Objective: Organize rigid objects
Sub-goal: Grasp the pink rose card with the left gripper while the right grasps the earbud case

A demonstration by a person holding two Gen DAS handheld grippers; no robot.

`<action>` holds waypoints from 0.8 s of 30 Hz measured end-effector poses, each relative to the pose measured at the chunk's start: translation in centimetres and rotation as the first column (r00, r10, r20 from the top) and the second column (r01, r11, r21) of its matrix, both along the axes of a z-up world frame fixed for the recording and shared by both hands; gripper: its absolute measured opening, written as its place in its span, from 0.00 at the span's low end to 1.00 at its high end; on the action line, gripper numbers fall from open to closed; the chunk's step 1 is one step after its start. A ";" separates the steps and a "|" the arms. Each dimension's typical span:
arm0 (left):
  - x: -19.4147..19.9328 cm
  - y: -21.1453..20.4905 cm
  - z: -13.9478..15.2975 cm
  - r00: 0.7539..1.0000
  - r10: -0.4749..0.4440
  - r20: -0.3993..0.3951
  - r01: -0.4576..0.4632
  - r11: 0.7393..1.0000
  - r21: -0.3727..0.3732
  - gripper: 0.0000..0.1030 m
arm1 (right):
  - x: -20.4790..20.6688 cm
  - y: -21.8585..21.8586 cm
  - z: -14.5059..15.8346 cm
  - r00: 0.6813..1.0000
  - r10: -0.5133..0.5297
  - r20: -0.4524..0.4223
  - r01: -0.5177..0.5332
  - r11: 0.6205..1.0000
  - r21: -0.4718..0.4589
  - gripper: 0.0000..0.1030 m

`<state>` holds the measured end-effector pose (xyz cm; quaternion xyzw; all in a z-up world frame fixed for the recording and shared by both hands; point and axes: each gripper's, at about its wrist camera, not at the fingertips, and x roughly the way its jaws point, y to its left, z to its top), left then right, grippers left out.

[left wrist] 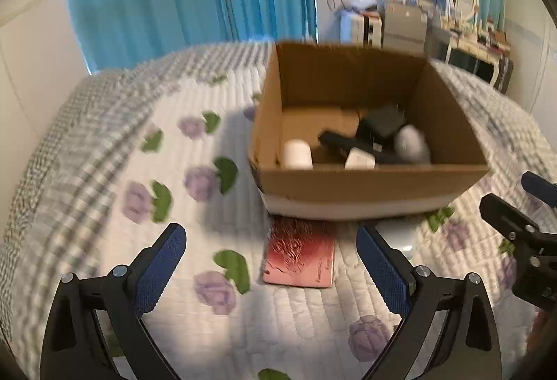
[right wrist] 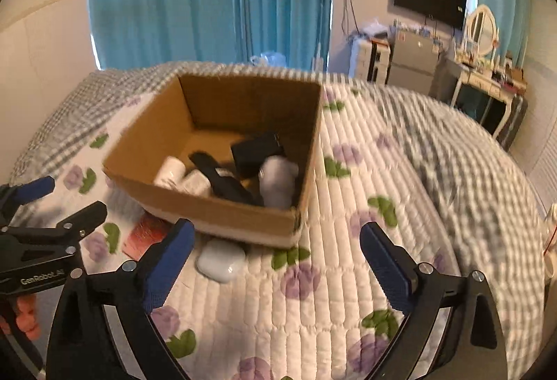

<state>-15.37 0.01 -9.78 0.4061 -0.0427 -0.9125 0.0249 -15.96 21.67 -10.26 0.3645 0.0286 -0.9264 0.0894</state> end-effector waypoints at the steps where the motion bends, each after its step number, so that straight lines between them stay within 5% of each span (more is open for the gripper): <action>1: -0.2 0.1 -0.7 1.000 -0.004 0.016 0.003 1.000 0.002 0.97 | -0.2 0.2 -0.7 1.000 -0.003 0.014 0.003 1.000 -0.007 0.93; 7: -1.4 0.9 -5.0 0.995 -0.001 0.100 0.001 1.000 0.007 0.97 | -1.2 0.5 -3.8 0.993 -0.015 0.115 0.015 1.000 -0.005 0.93; 14: -1.9 1.4 -7.4 0.989 0.004 0.149 -0.004 1.000 0.000 0.95 | -1.1 -0.3 -4.2 0.993 0.005 0.122 -0.004 1.000 -0.007 0.93; 20: -1.7 1.3 -8.4 0.984 -0.010 0.176 0.002 0.999 0.047 0.82 | -1.4 -1.0 -4.9 0.991 0.009 0.134 -0.010 1.000 0.010 0.93; 21: -1.5 1.5 -8.2 0.985 -0.026 0.173 0.017 0.998 0.053 0.71 | -1.3 -1.1 -5.0 0.991 0.009 0.135 -0.010 1.000 0.011 0.93; 24: -0.7 2.1 -7.9 0.985 -0.044 0.168 0.040 0.999 0.027 0.69 | -1.2 -1.3 -5.2 0.990 0.005 0.138 -0.008 1.000 0.019 0.93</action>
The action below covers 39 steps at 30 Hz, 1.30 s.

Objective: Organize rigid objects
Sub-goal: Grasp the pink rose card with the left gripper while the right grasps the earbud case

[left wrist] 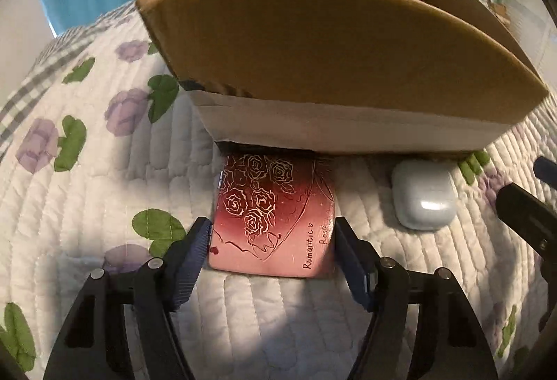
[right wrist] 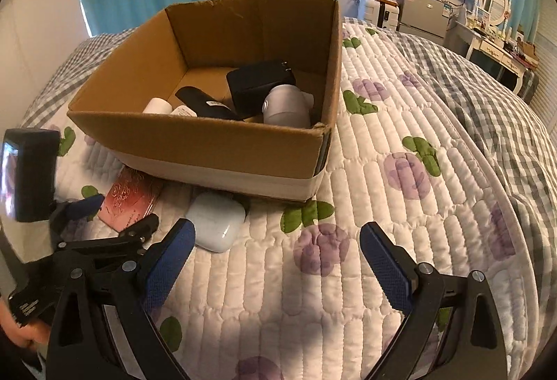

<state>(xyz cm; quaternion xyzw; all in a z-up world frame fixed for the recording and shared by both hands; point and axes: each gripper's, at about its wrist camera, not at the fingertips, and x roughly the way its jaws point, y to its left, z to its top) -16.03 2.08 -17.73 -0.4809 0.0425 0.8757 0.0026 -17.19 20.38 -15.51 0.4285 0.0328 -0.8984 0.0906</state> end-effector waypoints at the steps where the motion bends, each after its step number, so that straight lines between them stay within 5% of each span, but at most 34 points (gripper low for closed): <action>1: 0.3 0.1 0.1 1.000 -0.001 0.002 0.001 1.000 -0.002 0.69 | 0.0 -0.1 -0.1 1.000 0.000 0.002 0.000 1.000 0.005 0.93; 7: 2.8 0.0 1.6 1.000 0.020 -0.017 -0.020 0.999 -0.034 0.69 | 0.3 -1.0 -0.6 1.000 0.011 0.003 -0.011 0.999 0.034 0.93; 18: 6.1 -1.7 3.2 0.995 0.085 -0.050 -0.083 0.996 0.037 0.69 | 0.1 -2.9 -1.8 0.998 0.055 0.027 -0.057 0.997 0.057 0.93; 27: 3.7 -2.9 3.5 0.993 0.101 -0.064 -0.098 0.994 0.048 0.69 | -2.1 -5.4 -4.1 0.993 0.088 0.080 -0.094 0.993 0.075 0.93; 32: 2.9 -3.8 3.5 0.992 0.103 -0.069 -0.100 0.994 0.047 0.69 | -2.9 -6.2 -4.9 0.992 0.089 0.088 -0.095 0.993 0.071 0.78; 34: 2.9 -3.8 3.6 0.992 0.103 -0.071 -0.100 0.994 0.041 0.69 | -2.8 -6.3 -4.8 0.992 0.096 0.086 -0.103 0.992 0.073 0.54; 39: 3.3 -3.4 5.2 0.990 0.098 -0.097 -0.097 0.995 0.019 0.68 | -0.9 -5.5 -3.4 0.992 0.103 0.069 -0.108 0.992 0.068 0.54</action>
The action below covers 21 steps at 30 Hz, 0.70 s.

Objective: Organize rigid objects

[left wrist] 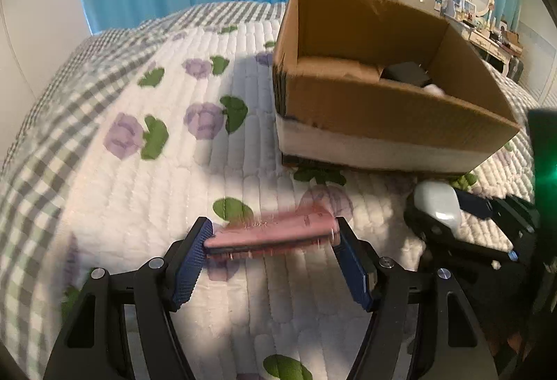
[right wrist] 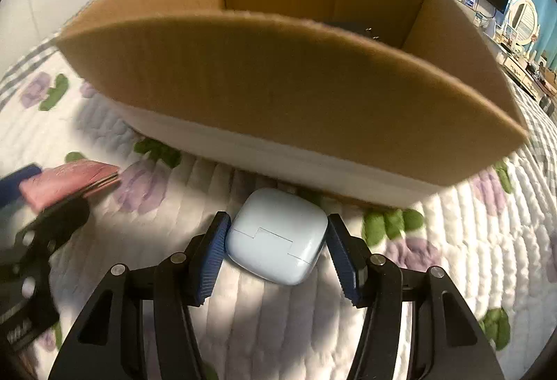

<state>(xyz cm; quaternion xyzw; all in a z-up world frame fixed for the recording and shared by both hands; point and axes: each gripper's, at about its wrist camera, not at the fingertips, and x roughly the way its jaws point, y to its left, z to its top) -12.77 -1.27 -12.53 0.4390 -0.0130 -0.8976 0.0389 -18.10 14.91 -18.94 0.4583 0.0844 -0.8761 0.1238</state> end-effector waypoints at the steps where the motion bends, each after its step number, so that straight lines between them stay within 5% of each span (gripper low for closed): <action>1: 0.2 0.1 0.7 1.000 -0.002 -0.010 0.002 1.000 -0.004 0.67 | 0.5 0.2 0.5 1.000 0.003 -0.007 -0.003 1.000 -0.006 0.54; 2: 0.4 0.2 1.2 1.000 -0.003 -0.019 0.003 1.000 -0.003 0.57 | 1.2 0.5 1.2 1.000 0.008 -0.017 -0.008 1.000 -0.008 0.54; 3: 0.7 0.3 2.1 0.999 0.000 -0.043 0.000 1.000 -0.010 0.24 | 1.6 0.6 1.8 1.000 0.016 -0.025 -0.016 1.000 -0.008 0.54; 4: 0.9 0.3 3.1 0.999 -0.011 -0.048 0.011 1.000 0.002 0.20 | 2.4 0.8 3.0 0.999 0.029 -0.040 -0.029 1.000 -0.005 0.54; 9: 1.1 1.0 5.6 0.996 -0.073 -0.056 0.074 0.997 0.016 0.20 | 4.0 2.3 7.8 0.994 0.039 -0.099 -0.042 0.999 -0.027 0.54; 15: 0.8 1.3 3.3 0.996 -0.086 0.014 0.086 0.996 0.024 0.22 | 6.1 3.3 9.0 0.992 0.036 -0.117 -0.040 0.999 -0.035 0.54; 17: 0.7 1.0 2.3 0.996 -0.074 0.042 0.074 0.997 0.013 0.29 | 5.0 4.0 9.1 0.993 0.038 -0.110 -0.042 0.999 -0.033 0.54; 19: 0.6 0.4 1.3 0.996 -0.052 0.067 0.051 0.999 0.011 0.55 | 5.1 4.1 8.9 0.994 0.044 -0.100 -0.047 0.999 -0.028 0.54; 21: 0.4 -0.1 0.5 0.997 -0.035 0.073 0.035 0.999 -0.005 0.56 | 4.6 3.9 8.3 0.994 0.052 -0.094 -0.053 0.998 -0.015 0.54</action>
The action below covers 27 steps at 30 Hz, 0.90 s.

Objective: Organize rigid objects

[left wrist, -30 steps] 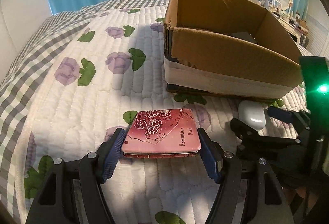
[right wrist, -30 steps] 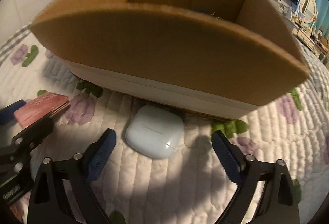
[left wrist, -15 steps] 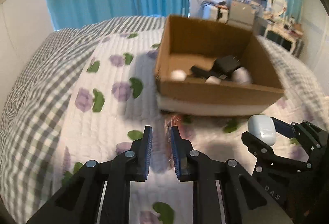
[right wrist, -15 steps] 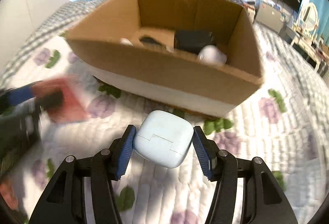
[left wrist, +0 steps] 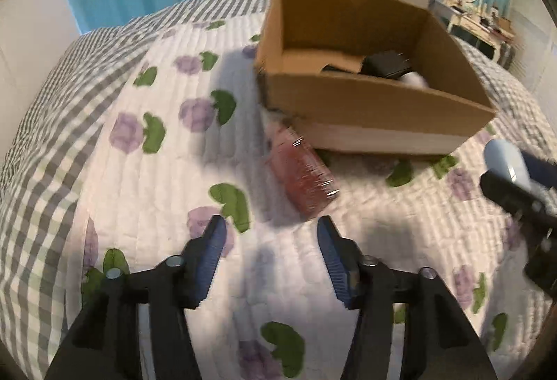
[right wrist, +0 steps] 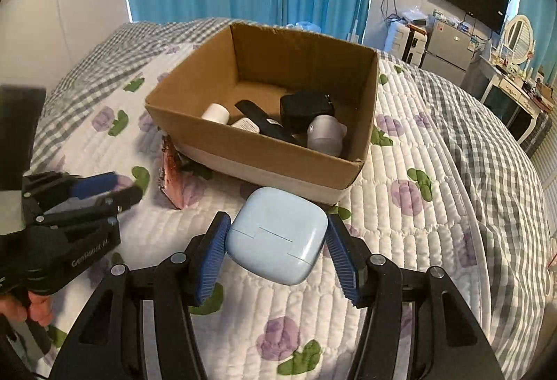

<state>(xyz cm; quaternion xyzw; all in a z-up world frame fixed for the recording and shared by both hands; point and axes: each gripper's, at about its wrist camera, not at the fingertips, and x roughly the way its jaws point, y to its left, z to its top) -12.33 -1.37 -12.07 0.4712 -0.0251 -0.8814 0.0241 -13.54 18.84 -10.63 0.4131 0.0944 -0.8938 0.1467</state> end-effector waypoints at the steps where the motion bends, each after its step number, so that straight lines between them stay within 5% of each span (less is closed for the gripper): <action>1: -0.3 -0.2 -0.6 1.000 0.007 0.011 -0.007 1.000 -0.013 0.56 | -0.5 -0.1 -0.3 1.000 0.011 0.003 -0.011 1.000 0.014 0.55; 7: -1.8 -0.6 -2.6 0.996 0.057 0.074 -0.060 0.998 0.037 0.56 | -2.8 -0.2 -2.3 0.999 0.047 0.018 -0.047 0.999 0.010 0.55; 16: -2.9 2.4 -2.5 0.995 0.093 0.023 -0.095 0.993 0.069 0.55 | -3.4 1.0 -3.5 0.997 0.040 0.060 -0.036 0.998 -0.051 0.54; 17: -3.2 2.4 -2.7 0.995 0.101 0.024 -0.103 0.992 0.073 0.53 | -3.3 1.1 -3.3 0.998 0.036 0.054 -0.033 0.998 -0.052 0.54; 19: -3.6 2.4 -2.8 0.994 0.103 0.029 -0.105 0.991 0.084 0.19 | -3.2 1.2 -3.2 0.998 0.033 0.050 -0.030 0.998 -0.052 0.54; 27: -1.7 2.2 -1.2 0.998 0.068 -0.009 -0.068 0.996 0.054 0.11 | -2.4 1.3 -2.2 0.999 0.019 0.028 -0.017 0.999 -0.046 0.54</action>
